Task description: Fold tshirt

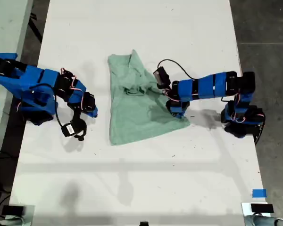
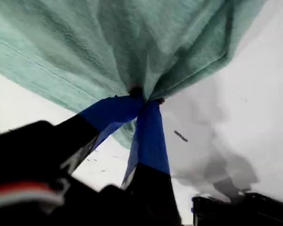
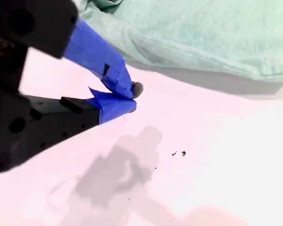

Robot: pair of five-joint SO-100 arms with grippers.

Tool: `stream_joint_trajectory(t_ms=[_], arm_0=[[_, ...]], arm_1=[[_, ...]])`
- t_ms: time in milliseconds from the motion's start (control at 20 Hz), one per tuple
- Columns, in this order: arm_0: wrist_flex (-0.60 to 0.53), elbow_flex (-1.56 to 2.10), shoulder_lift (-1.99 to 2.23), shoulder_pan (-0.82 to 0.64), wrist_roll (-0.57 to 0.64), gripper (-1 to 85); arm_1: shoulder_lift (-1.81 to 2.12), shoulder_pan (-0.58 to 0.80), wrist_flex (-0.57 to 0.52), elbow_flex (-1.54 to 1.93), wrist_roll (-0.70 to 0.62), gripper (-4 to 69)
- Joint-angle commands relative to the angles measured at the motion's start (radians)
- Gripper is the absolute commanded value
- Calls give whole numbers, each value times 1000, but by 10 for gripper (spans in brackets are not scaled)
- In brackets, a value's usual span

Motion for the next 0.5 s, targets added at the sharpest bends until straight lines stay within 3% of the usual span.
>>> stream_joint_trajectory(t_ms=[0,150,450], arm_0=[[0,-9,46,-15,0,1],[0,-11,49,-18,2,1],[11,-11,61,-15,0,1]], arm_1=[[164,-21,144,-94,-25,-20],[250,-38,245,-235,-38,-19],[-126,-175,202,-660,32,-19]])
